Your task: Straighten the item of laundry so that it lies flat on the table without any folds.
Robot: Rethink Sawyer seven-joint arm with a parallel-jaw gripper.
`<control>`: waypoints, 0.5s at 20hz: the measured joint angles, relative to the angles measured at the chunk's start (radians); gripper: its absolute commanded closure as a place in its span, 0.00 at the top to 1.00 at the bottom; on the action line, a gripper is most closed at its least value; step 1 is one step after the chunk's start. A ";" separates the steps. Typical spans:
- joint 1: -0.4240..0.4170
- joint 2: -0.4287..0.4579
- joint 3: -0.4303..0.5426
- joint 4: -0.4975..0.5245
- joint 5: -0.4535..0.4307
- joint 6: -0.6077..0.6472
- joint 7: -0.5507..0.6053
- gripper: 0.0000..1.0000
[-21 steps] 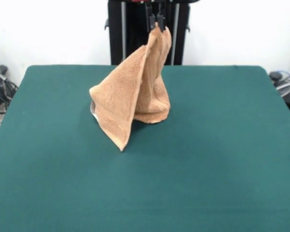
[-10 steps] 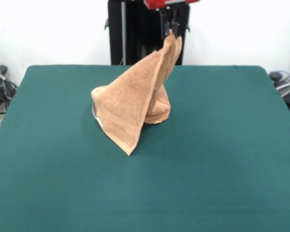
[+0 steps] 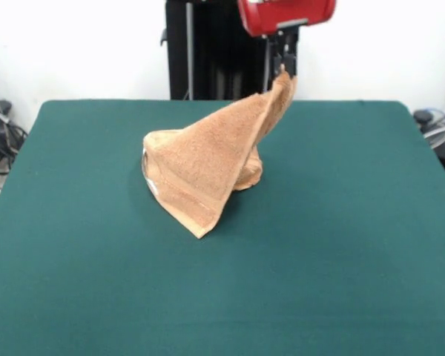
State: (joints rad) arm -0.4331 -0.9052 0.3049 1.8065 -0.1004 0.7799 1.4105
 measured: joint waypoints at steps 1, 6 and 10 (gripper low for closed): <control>0.003 0.006 0.000 -0.002 0.000 -0.007 0.000 0.00; 0.018 0.042 0.000 -0.011 0.004 -0.050 0.000 0.00; 0.020 0.061 0.000 -0.012 0.011 -0.061 0.000 0.00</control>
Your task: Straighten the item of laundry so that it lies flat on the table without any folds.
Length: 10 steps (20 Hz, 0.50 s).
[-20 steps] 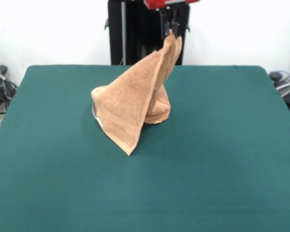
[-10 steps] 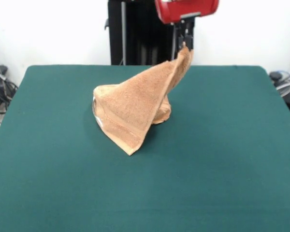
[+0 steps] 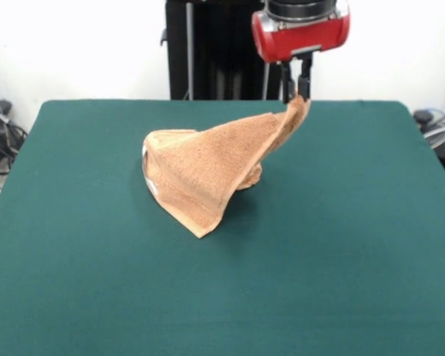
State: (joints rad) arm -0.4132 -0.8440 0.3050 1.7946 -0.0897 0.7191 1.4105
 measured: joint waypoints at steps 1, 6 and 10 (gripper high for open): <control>0.000 0.006 0.000 0.000 0.002 0.000 0.000 0.00; 0.001 0.015 0.000 0.000 0.003 0.000 0.000 0.00; 0.003 0.015 0.000 -0.002 0.003 0.000 0.000 0.00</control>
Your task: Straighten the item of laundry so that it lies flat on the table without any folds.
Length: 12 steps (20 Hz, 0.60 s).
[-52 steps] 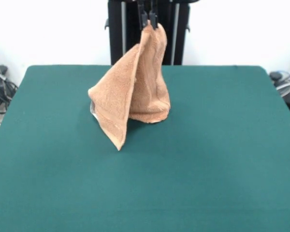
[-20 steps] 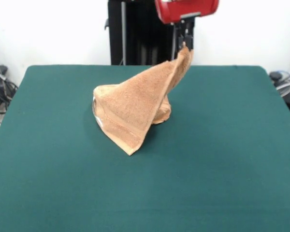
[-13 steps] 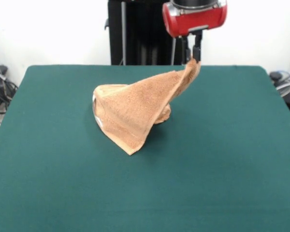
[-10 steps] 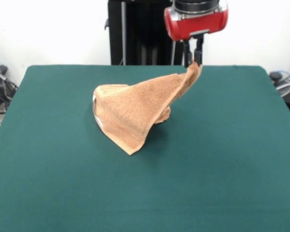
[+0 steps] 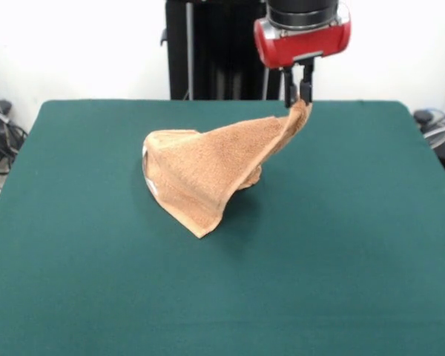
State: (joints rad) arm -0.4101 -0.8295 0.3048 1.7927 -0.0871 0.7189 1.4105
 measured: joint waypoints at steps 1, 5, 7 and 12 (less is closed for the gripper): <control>0.001 0.000 0.000 -0.001 0.000 0.000 0.000 0.00; 0.020 0.000 -0.005 -0.012 -0.001 0.000 0.000 0.00; 0.031 0.000 -0.007 -0.015 -0.001 0.000 0.000 0.00; 0.080 -0.001 -0.009 -0.021 -0.001 0.000 0.000 0.00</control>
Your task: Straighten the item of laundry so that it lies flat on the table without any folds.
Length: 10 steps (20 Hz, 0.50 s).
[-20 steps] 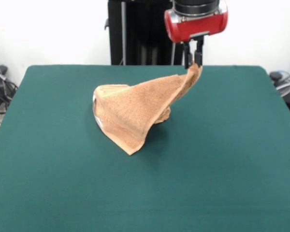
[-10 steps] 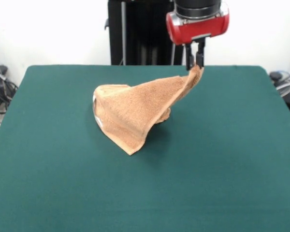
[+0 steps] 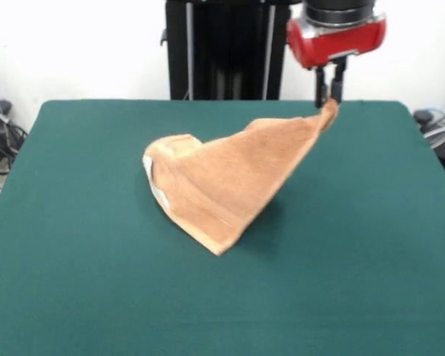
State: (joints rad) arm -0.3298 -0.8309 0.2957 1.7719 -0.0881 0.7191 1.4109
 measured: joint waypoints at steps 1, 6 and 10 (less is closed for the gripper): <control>0.008 0.000 0.000 0.000 0.000 0.000 0.000 0.00; 0.046 0.000 -0.001 0.000 0.004 0.000 0.000 0.00; 0.076 0.009 -0.014 -0.011 0.013 0.000 0.005 0.00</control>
State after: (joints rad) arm -0.2537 -0.8221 0.2818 1.7614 -0.0752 0.7191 1.4154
